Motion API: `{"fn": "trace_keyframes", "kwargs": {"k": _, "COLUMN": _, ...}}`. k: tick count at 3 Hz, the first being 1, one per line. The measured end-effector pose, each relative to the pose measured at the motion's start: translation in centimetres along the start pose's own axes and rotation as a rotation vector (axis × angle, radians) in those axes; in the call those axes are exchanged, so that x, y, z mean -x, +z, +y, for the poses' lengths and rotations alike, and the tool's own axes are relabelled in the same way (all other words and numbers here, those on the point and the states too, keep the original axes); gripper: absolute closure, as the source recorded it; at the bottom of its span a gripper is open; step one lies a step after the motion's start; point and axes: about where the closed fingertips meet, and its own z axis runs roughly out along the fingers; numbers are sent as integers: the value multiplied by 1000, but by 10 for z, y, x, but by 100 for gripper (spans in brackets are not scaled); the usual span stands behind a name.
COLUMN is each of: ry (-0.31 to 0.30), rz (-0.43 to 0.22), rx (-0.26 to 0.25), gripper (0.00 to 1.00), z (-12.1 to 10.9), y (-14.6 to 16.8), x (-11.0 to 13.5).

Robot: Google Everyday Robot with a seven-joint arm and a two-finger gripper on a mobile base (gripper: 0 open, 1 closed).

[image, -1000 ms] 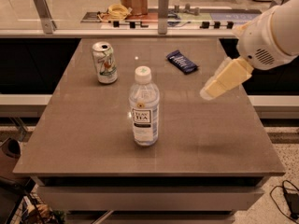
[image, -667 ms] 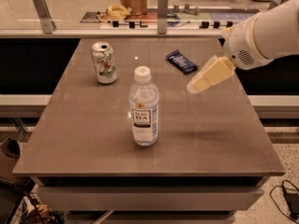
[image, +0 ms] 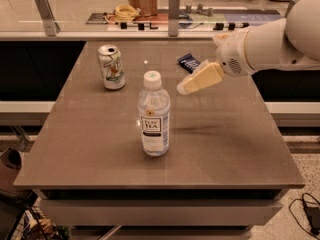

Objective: Knock 7up can over

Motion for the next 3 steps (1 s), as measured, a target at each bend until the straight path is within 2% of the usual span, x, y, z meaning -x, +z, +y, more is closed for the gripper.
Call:
{"fn": "trace_keyframes", "kwargs": {"k": 1, "ry": 17, "rz": -110, "rx": 56, "gripper": 0, "z": 12, "y": 22, "x": 18}}
{"fn": "trace_keyframes", "kwargs": {"k": 3, "ry": 21, "rz": -130, "rx": 66, "gripper": 0, "z": 8, "y": 32, "x": 25}}
